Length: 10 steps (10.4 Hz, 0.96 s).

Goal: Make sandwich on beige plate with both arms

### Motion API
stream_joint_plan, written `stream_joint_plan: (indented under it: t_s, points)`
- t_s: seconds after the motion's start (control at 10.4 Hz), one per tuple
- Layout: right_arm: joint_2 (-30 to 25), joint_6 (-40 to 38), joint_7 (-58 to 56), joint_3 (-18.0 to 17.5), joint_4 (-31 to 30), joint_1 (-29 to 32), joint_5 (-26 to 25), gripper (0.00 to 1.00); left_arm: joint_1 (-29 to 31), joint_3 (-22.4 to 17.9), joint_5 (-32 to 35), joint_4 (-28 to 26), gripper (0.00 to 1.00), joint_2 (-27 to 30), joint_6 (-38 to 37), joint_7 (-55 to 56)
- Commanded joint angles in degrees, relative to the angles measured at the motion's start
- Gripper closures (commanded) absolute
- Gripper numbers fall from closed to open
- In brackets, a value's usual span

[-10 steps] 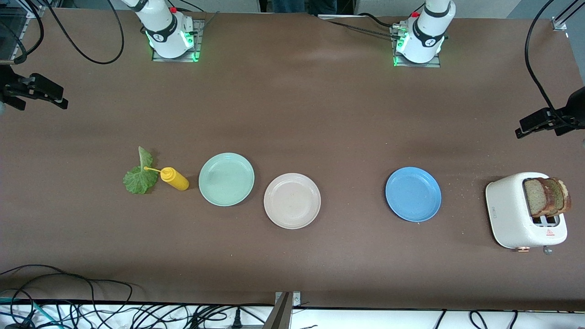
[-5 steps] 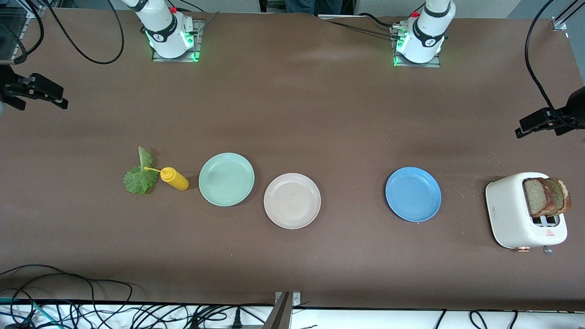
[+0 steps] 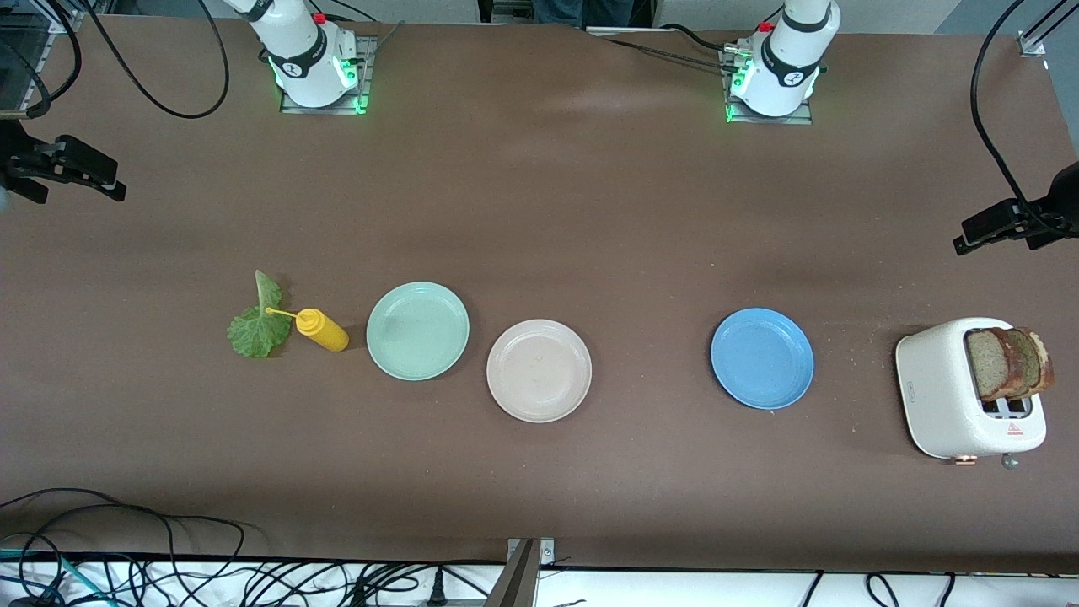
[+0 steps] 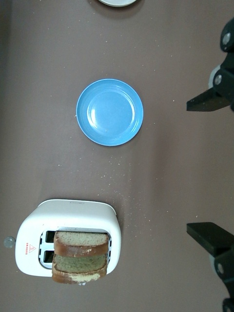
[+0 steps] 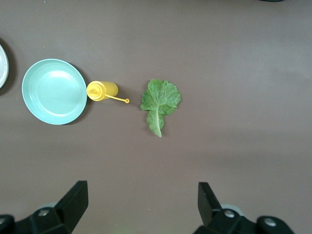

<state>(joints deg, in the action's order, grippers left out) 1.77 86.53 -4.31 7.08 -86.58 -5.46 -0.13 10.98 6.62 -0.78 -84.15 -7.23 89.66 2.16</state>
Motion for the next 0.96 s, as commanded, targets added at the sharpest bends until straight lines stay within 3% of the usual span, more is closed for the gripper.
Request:
stream_joint_plan:
  t_s: [0.0, 0.48, 0.86]
  points:
    - [-0.1, -1.2, -0.3, 0.4, 1.1, 0.0, 0.9, 0.0, 0.4, 0.2, 1.2, 0.3, 0.0, 0.4, -0.5, -0.3]
    - [-0.1, -1.3, -0.5, 0.5, 1.1, 0.1, 1.0, 0.0, 4.9, 0.1, 1.4, 0.6, 0.0, -0.5, -0.4, -7.6]
    - [-0.2, -2.1, -0.4, 0.4, 1.1, 0.1, 1.0, 0.0, 8.4, 0.0, 1.1, 3.8, 0.0, -5.8, 0.1, -11.1]
